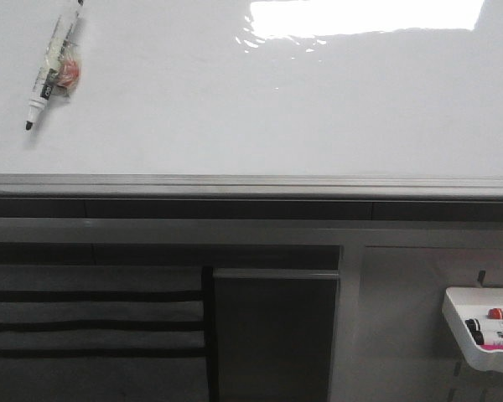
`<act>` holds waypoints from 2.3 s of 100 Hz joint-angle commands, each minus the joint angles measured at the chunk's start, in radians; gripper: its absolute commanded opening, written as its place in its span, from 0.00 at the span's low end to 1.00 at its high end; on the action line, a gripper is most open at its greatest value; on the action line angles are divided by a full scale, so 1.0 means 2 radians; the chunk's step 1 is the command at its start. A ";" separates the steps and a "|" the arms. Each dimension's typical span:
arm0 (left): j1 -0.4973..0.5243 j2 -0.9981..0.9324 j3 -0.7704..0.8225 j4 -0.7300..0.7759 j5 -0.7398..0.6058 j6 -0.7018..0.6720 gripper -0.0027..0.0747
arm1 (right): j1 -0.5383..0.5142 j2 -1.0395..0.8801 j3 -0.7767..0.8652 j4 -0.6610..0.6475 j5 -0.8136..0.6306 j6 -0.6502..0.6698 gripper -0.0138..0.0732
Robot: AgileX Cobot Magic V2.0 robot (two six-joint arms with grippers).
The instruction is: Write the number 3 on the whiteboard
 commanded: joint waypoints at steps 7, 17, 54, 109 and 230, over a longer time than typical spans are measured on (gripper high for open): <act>-0.001 -0.012 0.004 -0.004 -0.043 0.000 0.01 | -0.005 -0.008 0.013 -0.007 -0.040 -0.002 0.08; -0.001 -0.012 0.004 -0.004 -0.043 0.000 0.01 | -0.005 -0.008 0.013 -0.007 -0.040 -0.002 0.08; -0.001 -0.012 0.004 -0.004 -0.043 0.000 0.01 | -0.005 -0.008 0.013 -0.007 -0.040 -0.002 0.08; -0.001 -0.012 0.004 -0.004 -0.043 0.000 0.01 | -0.005 -0.008 0.013 -0.007 -0.040 -0.002 0.08; -0.001 0.100 -0.236 -0.006 0.235 0.015 0.01 | -0.003 0.113 -0.200 0.020 0.151 -0.013 0.08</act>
